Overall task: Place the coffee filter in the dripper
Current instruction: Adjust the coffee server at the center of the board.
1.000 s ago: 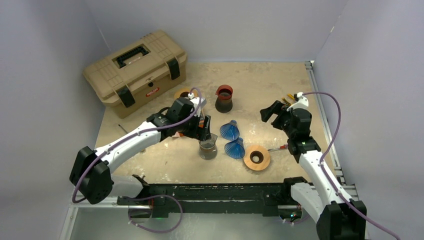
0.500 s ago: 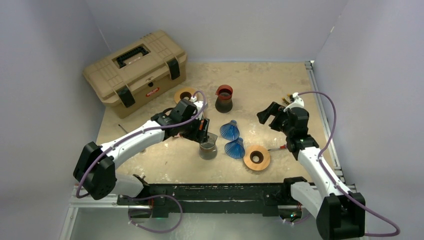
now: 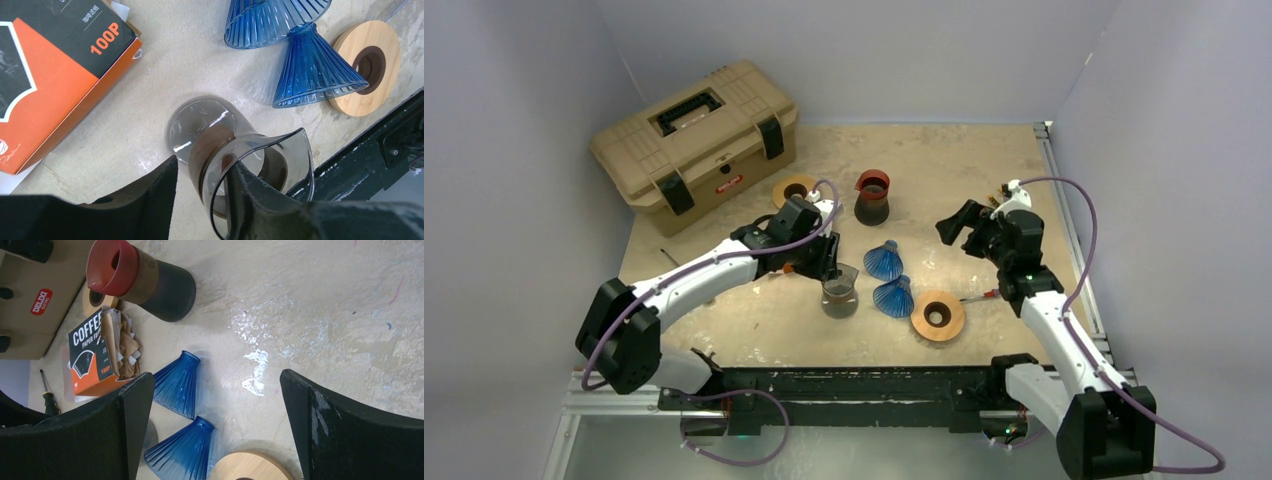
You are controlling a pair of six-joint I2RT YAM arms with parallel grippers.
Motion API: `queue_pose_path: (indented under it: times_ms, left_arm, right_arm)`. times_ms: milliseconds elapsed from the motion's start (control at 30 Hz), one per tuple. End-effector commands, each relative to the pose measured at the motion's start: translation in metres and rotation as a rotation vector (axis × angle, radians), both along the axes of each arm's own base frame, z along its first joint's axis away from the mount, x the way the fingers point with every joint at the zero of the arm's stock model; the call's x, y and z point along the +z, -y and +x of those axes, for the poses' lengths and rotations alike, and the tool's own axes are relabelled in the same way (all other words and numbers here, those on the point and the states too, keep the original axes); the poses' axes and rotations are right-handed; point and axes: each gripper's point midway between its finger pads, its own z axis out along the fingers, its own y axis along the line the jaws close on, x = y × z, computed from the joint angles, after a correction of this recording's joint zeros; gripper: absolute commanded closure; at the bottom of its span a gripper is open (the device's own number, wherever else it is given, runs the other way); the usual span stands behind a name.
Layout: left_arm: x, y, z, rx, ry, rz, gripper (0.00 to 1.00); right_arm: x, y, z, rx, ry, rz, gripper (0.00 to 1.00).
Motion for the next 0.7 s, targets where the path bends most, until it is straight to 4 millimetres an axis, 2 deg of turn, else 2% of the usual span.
queue_pose_path:
  times_ms: [0, 200, 333, 400, 667]
  left_arm:
    - [0.001, 0.016, 0.010, -0.002, 0.003, -0.035, 0.66]
    - [0.007, 0.025, 0.021, 0.006, 0.028, -0.058, 0.83]
    - [0.014, 0.027, 0.033, 0.038, 0.070, -0.066, 0.87]
    - [0.016, 0.026, 0.040, 0.064, 0.085, -0.055, 0.93]
    - [0.012, 0.024, 0.052, 0.115, 0.095, -0.016, 0.95]
  right_arm:
    - [0.017, -0.008, 0.006, 0.058, 0.038, -0.006, 0.01]
    - [0.014, -0.015, 0.008, 0.100, 0.039, 0.004, 0.01]
    - [0.013, -0.016, 0.008, 0.111, 0.039, 0.001, 0.01]
    - [0.011, -0.016, 0.008, 0.111, 0.035, -0.002, 0.01]
    - [0.004, -0.016, 0.006, 0.115, 0.006, -0.001, 0.01]
